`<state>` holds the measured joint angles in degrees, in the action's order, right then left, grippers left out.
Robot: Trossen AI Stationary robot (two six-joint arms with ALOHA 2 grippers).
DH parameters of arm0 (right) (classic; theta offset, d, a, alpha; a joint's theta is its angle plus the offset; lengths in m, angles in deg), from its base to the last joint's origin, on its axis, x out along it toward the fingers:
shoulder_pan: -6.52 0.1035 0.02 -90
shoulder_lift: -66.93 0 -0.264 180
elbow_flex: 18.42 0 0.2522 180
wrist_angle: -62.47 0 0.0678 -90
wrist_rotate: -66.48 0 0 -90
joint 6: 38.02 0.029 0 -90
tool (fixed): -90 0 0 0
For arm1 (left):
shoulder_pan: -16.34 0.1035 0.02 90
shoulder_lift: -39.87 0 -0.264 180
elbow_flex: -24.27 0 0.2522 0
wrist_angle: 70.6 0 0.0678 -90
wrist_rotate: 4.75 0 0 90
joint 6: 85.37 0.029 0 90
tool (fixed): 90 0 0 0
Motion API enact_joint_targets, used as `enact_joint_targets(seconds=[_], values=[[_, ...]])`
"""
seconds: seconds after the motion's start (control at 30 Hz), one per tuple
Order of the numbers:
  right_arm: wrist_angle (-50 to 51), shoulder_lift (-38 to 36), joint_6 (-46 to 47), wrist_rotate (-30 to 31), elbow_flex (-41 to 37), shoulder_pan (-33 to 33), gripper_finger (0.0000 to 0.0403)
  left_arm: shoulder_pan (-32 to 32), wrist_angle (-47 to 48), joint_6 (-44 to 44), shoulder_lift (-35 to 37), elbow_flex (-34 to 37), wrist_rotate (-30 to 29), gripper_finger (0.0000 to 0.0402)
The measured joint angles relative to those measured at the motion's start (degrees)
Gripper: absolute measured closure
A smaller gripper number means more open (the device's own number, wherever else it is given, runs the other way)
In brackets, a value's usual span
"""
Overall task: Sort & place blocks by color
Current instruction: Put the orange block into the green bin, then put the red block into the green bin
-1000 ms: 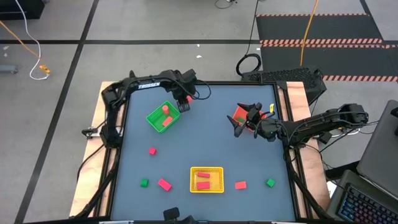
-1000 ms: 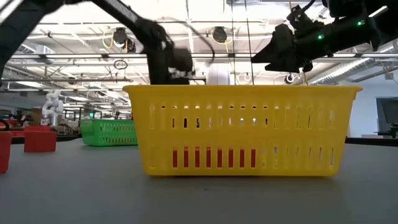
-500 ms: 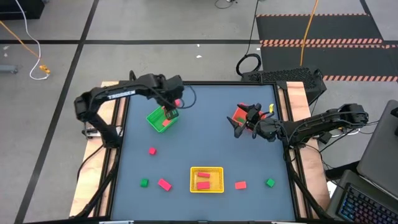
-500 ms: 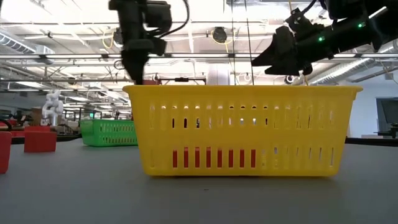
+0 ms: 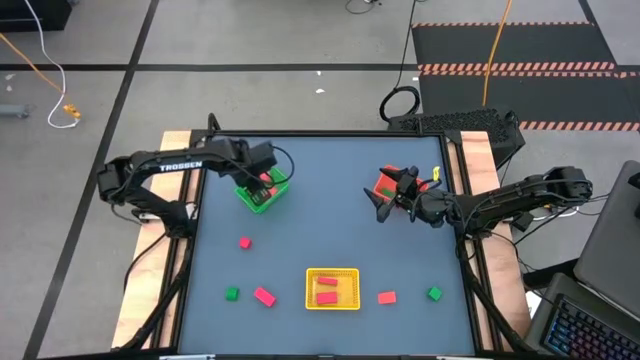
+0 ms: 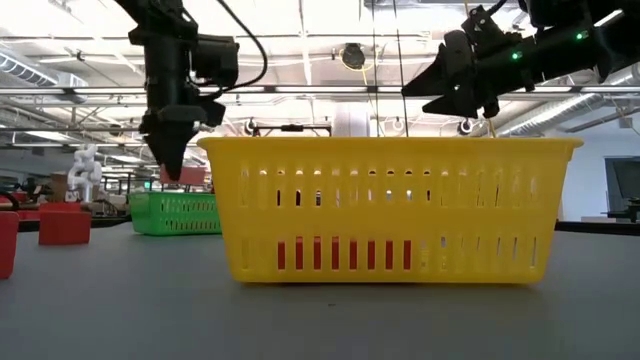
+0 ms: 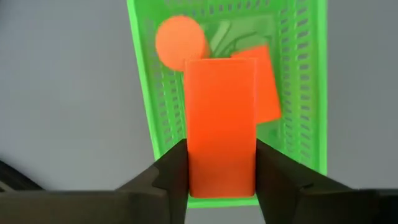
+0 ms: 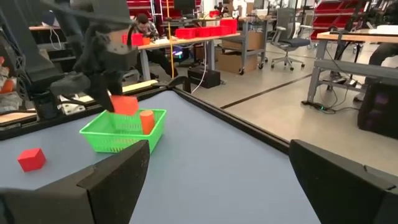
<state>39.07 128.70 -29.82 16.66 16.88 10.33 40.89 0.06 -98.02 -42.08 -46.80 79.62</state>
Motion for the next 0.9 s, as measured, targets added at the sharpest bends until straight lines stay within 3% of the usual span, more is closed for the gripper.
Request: enact_joint_targets(seconds=[0.2,0.37,0.6,0.9], values=[[-1.6,0.01,-2.01,0.08,0.0,-0.74,0.0026,0.02,0.13,-1.53,-0.02,0.52,0.03,0.0101],[-1.21,0.01,-2.04,0.05,0.0,-1.93,0.0026,-0.93,2.07,-3.75,-0.02,-0.34,2.67,0.0045],[-0.29,0.03,-2.64,0.02,0.0,-2.39,0.0026,-7.5,6.59,-10.34,1.38,-0.39,5.77,0.0061],[-0.34,0.02,-2.58,0.0,0.0,-2.38,0.0026,-22.85,8.71,-25.1,2.36,-0.45,6.17,0.0115]])
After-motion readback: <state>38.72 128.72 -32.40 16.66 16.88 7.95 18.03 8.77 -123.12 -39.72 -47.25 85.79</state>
